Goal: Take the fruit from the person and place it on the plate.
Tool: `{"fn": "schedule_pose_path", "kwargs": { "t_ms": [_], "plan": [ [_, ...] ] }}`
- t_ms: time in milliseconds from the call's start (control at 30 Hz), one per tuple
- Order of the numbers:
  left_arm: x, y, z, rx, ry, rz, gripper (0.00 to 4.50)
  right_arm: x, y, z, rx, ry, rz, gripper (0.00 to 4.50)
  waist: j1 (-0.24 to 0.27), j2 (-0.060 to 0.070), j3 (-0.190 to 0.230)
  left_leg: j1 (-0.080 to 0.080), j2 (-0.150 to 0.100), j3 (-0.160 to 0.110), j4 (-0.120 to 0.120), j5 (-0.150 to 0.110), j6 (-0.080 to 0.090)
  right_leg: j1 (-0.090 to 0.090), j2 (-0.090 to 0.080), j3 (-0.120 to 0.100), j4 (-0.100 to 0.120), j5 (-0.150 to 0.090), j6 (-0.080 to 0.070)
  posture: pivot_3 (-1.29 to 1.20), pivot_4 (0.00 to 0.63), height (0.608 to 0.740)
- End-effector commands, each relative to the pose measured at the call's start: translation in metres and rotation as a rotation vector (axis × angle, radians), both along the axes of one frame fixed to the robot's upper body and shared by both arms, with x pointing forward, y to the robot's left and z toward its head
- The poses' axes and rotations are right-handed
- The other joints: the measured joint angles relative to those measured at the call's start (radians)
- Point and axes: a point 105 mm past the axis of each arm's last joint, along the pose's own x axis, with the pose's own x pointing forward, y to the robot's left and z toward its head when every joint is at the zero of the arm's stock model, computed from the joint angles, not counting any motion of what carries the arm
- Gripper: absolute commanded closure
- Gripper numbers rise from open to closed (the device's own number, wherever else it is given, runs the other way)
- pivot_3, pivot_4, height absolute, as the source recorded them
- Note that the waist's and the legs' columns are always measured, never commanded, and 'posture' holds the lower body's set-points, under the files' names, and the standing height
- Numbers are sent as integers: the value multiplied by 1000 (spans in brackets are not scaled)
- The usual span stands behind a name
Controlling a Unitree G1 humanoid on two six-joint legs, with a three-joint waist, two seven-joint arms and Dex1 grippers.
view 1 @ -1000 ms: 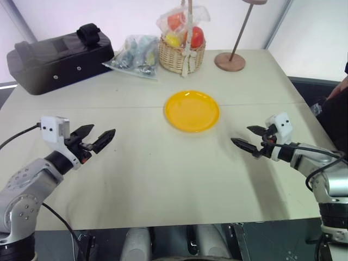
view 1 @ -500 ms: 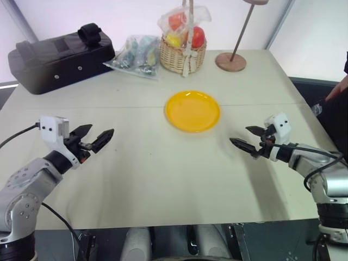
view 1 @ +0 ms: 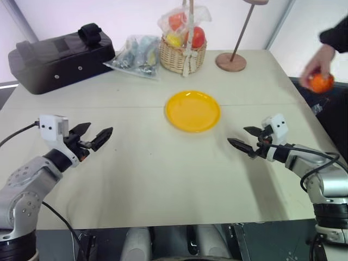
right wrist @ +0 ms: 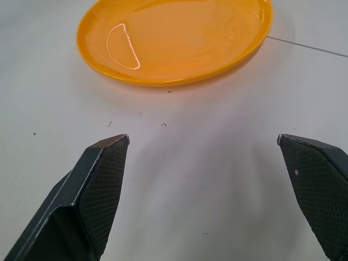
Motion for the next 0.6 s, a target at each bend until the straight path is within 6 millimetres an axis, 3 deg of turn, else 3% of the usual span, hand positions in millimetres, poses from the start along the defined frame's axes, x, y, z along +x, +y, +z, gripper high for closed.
{"fn": "schedule_pose_path", "kwargs": {
  "t_ms": [33,500,600],
  "plan": [
    [0,0,10,13,-50,-2,36,2,4,15,4,-66,13,0,0,0,0,0,0,0,0,0,0,0,0,0,0,0,0,0,150,740],
    [2,-1,10,22,-60,-6,36,4,4,15,-5,-72,21,0,0,0,0,0,0,0,0,0,0,0,0,0,0,0,0,0,150,740],
    [0,-12,25,-12,-102,-100,36,4,4,15,-7,-72,20,0,1,0,0,0,0,0,0,0,0,0,0,0,0,0,0,0,150,740]
  ]
}}
